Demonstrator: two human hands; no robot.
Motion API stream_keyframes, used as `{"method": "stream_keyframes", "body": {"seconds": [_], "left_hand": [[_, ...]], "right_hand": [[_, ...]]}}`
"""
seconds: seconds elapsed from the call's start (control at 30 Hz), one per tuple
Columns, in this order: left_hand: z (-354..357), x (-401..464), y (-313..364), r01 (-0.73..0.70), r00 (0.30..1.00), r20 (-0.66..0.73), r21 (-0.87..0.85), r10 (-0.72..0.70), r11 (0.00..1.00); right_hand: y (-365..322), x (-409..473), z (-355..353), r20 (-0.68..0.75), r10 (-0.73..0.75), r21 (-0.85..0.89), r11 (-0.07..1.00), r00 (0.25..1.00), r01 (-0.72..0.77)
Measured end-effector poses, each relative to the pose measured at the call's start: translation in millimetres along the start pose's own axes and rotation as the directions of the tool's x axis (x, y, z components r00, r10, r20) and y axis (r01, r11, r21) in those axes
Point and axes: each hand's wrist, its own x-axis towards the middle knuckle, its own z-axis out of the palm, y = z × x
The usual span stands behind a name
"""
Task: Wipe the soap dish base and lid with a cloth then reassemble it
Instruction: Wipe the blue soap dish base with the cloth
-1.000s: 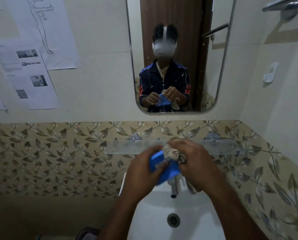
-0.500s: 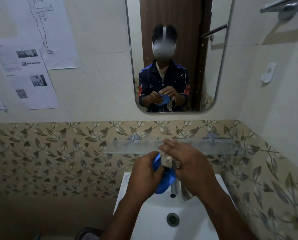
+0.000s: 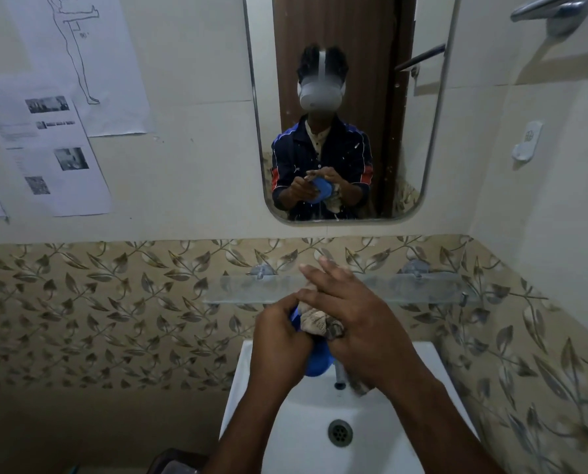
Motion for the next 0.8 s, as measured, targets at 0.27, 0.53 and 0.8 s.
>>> {"method": "stream_keyframes", "body": {"seconds": [0.27,0.53,0.8], "left_hand": [[-8.8,0.4,-0.7,0.028,0.988,-0.151,0.025,-0.024,0.999],[-8.2,2.6,3.4,0.013,0.993,-0.115,-0.042,-0.017,0.999],[1.3,-1.0,-1.7,0.278,0.91,-0.137,-0.496,-0.39,0.823]], "right_hand": [[2.0,-12.7,6.0,-0.341,0.194,0.033,0.98,0.92,-0.195],[-3.2,-7.0,4.0,-0.265,0.228,0.218,0.961,0.937,-0.172],[-37.0,-8.9,14.6,-0.162,0.653,0.705,0.601,0.74,-0.377]]}}
